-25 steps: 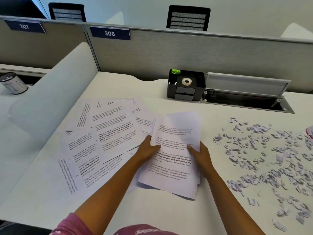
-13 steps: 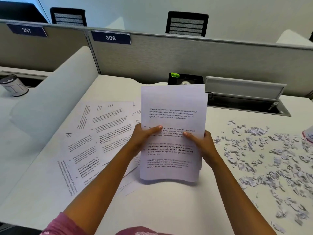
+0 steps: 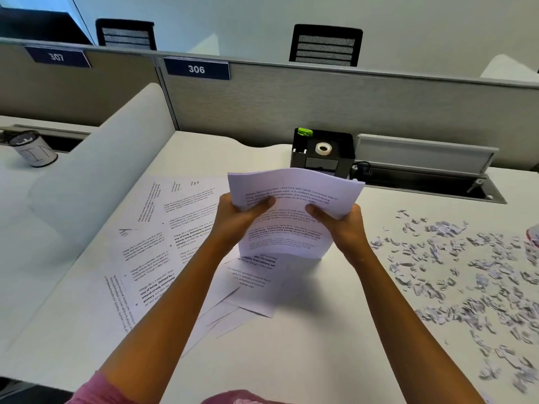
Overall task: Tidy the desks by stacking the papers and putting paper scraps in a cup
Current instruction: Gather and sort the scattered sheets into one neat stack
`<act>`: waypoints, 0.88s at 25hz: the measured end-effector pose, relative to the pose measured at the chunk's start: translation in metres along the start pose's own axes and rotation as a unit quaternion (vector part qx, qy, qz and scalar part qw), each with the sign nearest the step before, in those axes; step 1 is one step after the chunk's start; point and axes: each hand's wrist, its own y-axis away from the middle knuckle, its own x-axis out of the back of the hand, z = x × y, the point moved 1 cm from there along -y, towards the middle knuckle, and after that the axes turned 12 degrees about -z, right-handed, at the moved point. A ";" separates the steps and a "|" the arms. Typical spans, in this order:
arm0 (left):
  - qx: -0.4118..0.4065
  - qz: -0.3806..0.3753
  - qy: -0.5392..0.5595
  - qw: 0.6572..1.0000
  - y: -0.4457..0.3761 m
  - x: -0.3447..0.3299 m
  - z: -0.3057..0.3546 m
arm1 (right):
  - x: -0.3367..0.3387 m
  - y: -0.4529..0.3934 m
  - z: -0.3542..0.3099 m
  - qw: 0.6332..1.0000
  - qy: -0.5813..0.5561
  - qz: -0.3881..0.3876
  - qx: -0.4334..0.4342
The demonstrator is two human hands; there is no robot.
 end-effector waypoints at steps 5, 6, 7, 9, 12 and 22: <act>0.002 0.032 0.006 0.999 0.004 -0.003 -0.008 | -0.004 0.003 0.006 1.000 -0.004 0.008 -0.001; 0.000 0.036 -0.002 0.999 0.002 -0.002 -0.004 | -0.004 0.001 0.004 1.000 0.002 0.010 0.001; -0.002 0.035 -0.006 0.999 0.001 -0.001 0.000 | -0.005 -0.002 0.002 1.000 0.009 0.017 0.001; -0.010 0.025 -0.010 1.000 -0.002 0.002 0.007 | -0.007 -0.004 -0.004 0.999 0.015 0.048 0.002; -0.015 0.020 0.007 1.000 -0.005 0.003 0.023 | -0.012 -0.007 -0.022 0.995 -0.008 0.099 0.025; -0.004 0.043 0.019 0.999 -0.011 0.003 0.037 | -0.017 -0.011 -0.042 0.993 -0.007 0.088 0.081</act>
